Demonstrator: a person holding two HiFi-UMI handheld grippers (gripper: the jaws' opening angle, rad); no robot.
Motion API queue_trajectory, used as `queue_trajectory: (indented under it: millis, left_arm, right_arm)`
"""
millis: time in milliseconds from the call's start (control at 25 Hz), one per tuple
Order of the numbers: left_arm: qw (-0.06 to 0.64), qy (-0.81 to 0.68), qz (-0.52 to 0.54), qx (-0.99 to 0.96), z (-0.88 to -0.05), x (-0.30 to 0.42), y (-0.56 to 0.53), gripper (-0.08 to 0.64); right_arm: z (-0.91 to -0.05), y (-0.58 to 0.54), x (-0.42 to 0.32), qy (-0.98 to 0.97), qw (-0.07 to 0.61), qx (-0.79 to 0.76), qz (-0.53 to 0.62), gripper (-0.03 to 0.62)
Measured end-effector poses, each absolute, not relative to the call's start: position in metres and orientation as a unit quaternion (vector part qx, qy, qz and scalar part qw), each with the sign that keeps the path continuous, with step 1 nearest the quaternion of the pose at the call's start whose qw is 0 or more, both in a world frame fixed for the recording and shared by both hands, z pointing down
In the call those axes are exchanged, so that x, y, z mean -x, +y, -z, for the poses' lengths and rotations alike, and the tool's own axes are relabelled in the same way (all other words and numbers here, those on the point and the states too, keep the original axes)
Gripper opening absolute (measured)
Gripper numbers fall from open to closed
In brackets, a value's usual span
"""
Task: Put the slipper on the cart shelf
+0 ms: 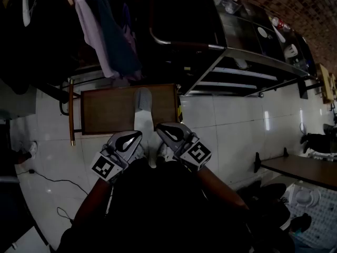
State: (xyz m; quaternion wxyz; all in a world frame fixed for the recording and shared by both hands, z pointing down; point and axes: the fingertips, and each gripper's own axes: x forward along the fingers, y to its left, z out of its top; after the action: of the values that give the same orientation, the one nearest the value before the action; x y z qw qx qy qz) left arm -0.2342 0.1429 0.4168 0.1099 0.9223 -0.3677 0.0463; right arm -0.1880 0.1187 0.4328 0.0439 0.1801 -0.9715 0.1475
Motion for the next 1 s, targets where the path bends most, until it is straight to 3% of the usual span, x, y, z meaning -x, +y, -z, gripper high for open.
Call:
queue_trajectory:
  millis: [480,1000]
  left_arm:
    - [0.116,-0.379,-0.055,-0.916,-0.428,0.235,0.127,0.002]
    - [0.139,-0.291,-0.041,-0.945,-0.468,0.277,0.090,0.002]
  right_arm:
    - [-0.490,0.108,0.183,-0.967,0.086,-0.167,-0.173,0.012]
    - [-0.584,0.087,0.220,-0.925,0.190,-0.241,-0.225,0.048]
